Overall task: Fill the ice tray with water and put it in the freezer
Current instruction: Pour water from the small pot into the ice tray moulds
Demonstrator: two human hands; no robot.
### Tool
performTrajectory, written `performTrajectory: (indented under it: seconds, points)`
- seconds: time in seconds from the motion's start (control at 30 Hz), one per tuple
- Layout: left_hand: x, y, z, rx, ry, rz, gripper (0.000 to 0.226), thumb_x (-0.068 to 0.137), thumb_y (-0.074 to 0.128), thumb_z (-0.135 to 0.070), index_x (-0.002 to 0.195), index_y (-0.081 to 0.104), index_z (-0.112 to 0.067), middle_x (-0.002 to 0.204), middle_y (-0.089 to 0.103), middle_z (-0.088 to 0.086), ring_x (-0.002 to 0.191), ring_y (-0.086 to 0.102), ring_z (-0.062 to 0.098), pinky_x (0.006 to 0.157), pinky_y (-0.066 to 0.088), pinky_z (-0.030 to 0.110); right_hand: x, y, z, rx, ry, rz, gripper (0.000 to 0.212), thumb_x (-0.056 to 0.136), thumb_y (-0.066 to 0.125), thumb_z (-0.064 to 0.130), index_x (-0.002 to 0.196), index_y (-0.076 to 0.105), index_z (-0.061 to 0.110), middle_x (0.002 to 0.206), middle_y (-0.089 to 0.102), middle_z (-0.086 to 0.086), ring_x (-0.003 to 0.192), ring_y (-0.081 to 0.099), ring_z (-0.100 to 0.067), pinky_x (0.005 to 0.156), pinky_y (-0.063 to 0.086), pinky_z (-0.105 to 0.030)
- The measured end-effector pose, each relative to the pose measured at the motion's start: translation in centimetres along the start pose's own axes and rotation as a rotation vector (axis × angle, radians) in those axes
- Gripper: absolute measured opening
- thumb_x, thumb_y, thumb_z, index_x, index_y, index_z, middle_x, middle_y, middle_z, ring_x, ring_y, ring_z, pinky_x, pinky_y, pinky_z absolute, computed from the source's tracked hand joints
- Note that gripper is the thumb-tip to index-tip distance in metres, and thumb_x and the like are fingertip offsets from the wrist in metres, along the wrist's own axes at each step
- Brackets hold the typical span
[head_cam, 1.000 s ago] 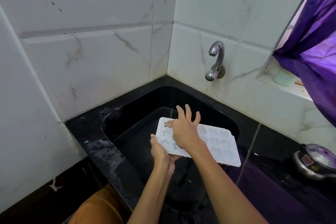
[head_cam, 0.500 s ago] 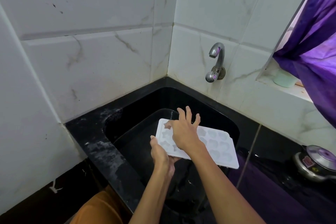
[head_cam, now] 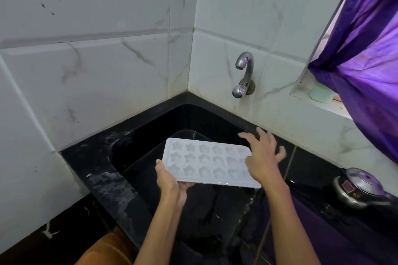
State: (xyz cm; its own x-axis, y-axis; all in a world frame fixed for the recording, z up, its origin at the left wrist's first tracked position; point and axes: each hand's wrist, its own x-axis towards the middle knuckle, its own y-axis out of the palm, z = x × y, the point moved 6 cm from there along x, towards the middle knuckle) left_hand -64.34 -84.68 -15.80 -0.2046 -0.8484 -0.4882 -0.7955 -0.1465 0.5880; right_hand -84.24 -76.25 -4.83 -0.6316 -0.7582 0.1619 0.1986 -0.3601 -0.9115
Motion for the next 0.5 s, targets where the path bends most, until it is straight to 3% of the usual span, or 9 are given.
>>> performTrajectory:
  seconds: [0.07, 0.17, 0.5]
  points:
    - [0.0, 0.0, -0.2, -0.01, 0.0, -0.003, 0.058, 0.098, 0.024, -0.053, 0.105, 0.065, -0.013, 0.085, 0.075, 0.01, 0.073, 0.072, 0.03, 0.072, 0.055, 0.057, -0.5, -0.2, -1.9, -0.017, 0.061, -0.007, 0.079, 0.073, 0.049, -0.016, 0.127, 0.052, 0.041, 0.161, 0.012, -0.005, 0.149, -0.006, -0.023, 0.114, -0.007, -0.059]
    - [0.1, 0.0, -0.1, -0.017, -0.009, -0.005, 0.057, 0.098, 0.024, -0.053, 0.105, 0.065, -0.014, 0.087, 0.075, 0.01, 0.073, 0.072, 0.029, 0.064, 0.058, 0.053, -1.6, 0.3, -3.0, -0.054, 0.081, 0.001, 0.078, 0.069, 0.045, -0.02, 0.117, 0.06, 0.039, 0.16, 0.014, -0.005, 0.149, -0.009, -0.024, 0.114, -0.01, -0.059]
    - [0.3, -0.6, 0.4, -0.037, -0.018, -0.05, 0.053, 0.098, 0.026, -0.053, 0.104, 0.064, -0.015, 0.087, 0.074, 0.01, 0.08, 0.07, 0.032, 0.053, 0.056, 0.045, -2.8, 1.5, -2.8, -0.135, 0.047, 0.031, 0.072, 0.074, 0.047, -0.017, 0.122, 0.064, 0.035, 0.162, 0.011, -0.004, 0.149, -0.015, -0.025, 0.113, -0.015, -0.059]
